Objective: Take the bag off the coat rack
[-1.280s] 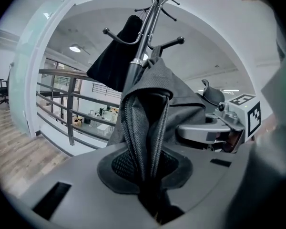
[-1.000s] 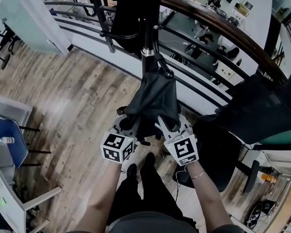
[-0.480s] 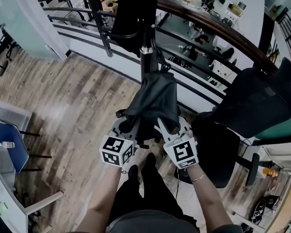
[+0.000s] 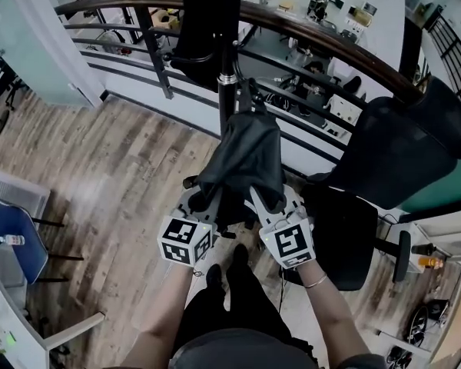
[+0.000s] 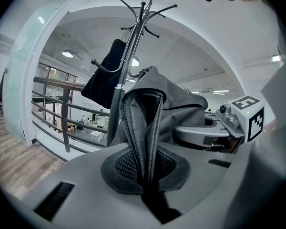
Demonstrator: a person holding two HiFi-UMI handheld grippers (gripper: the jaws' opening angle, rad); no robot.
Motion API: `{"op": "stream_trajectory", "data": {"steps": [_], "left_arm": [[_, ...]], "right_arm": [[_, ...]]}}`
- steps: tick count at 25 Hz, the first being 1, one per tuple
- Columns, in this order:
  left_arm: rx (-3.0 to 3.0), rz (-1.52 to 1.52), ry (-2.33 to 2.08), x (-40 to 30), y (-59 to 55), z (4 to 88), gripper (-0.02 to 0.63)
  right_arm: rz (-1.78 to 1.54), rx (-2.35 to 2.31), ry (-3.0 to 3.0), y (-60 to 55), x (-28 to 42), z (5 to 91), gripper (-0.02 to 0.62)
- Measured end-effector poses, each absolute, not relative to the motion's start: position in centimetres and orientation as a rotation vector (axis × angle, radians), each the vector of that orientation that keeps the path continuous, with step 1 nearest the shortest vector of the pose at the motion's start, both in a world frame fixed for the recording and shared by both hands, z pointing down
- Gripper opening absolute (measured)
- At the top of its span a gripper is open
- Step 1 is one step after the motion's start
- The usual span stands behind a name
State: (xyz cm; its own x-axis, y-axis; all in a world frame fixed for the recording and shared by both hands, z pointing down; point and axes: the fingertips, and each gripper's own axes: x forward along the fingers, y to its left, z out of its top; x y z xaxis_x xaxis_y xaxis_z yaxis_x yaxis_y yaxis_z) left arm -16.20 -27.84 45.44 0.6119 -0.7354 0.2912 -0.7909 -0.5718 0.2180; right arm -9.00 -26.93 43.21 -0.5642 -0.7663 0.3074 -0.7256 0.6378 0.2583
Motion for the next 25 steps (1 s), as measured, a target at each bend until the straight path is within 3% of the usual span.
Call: {"op": "stream_trajectory", "data": {"steps": [25], "left_arm": [[2.613,0.232,-1.125,-15.6,-22.8,42.7,0.035]], "right_arm": [[-0.169,1.351,-2.377,-21.0,-8.6,40.5,0.038]]}}
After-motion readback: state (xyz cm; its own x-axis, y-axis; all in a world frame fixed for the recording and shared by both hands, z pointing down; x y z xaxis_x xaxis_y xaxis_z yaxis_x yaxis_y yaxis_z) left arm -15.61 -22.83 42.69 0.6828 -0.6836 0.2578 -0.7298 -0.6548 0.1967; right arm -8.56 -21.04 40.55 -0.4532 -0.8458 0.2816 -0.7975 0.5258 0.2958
